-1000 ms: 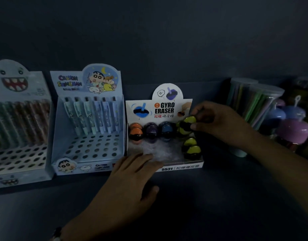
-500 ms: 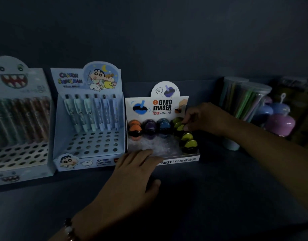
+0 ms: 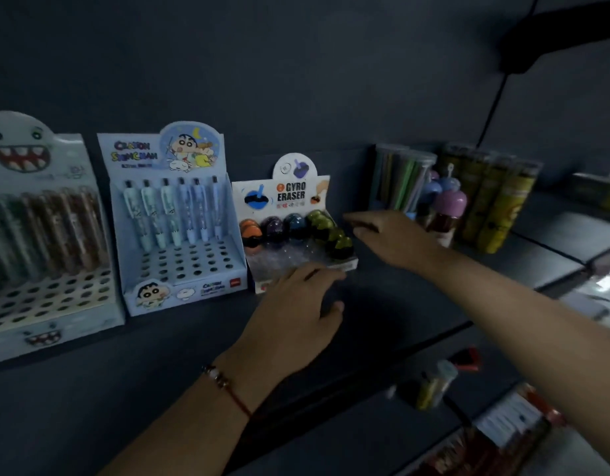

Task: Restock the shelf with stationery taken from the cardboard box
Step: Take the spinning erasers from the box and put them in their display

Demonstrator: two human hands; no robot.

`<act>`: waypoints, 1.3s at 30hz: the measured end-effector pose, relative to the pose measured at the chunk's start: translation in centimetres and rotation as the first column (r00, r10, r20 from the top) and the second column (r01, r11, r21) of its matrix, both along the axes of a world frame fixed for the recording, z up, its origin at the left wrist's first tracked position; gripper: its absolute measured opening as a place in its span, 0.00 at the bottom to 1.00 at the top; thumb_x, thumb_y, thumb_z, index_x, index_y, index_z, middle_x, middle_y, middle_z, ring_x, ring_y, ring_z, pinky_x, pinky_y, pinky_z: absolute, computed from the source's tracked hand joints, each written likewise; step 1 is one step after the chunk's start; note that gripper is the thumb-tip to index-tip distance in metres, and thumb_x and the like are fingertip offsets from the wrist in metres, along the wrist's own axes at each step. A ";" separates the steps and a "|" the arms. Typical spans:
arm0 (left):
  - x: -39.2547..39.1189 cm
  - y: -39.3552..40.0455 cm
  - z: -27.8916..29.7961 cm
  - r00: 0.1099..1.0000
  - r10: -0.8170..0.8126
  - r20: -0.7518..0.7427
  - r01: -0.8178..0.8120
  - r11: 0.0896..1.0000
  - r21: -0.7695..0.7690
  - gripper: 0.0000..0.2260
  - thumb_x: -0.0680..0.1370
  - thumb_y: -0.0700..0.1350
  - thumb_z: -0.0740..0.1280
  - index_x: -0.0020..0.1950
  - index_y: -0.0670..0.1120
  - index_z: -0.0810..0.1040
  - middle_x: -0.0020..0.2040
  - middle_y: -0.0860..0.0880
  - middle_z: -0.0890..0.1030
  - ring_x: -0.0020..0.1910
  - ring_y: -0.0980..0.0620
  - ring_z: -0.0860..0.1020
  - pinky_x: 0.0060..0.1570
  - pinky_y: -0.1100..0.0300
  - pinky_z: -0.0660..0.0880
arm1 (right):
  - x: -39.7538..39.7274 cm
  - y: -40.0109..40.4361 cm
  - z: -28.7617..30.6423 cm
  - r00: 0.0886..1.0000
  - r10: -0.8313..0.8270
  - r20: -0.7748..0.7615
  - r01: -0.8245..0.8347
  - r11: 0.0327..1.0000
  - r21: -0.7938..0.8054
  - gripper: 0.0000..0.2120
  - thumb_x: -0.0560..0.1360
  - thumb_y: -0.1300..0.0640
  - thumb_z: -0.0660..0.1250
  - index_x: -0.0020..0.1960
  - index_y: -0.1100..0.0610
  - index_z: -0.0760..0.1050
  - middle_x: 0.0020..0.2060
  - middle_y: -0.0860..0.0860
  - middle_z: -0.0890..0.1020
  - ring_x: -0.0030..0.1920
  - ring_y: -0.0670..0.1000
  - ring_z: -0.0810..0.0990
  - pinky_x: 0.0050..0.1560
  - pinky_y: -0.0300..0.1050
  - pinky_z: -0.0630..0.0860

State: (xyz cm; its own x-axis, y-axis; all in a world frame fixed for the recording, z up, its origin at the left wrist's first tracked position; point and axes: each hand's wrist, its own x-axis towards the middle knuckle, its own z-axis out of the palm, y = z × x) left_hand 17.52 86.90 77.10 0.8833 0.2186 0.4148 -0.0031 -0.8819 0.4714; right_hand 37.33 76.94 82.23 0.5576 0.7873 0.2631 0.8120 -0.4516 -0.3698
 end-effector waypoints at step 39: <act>-18.3 -80.9 -28.6 -0.147 -0.757 -0.636 0.886 0.186 -0.425 0.13 0.81 0.53 0.62 0.65 0.64 0.71 0.62 0.69 0.70 0.61 0.69 0.68 0.55 0.78 0.63 | -58.3 -86.3 -34.4 -0.140 -0.732 -0.666 0.965 0.051 -0.259 0.20 0.77 0.48 0.68 0.63 0.31 0.66 0.61 0.28 0.70 0.63 0.30 0.68 0.62 0.31 0.67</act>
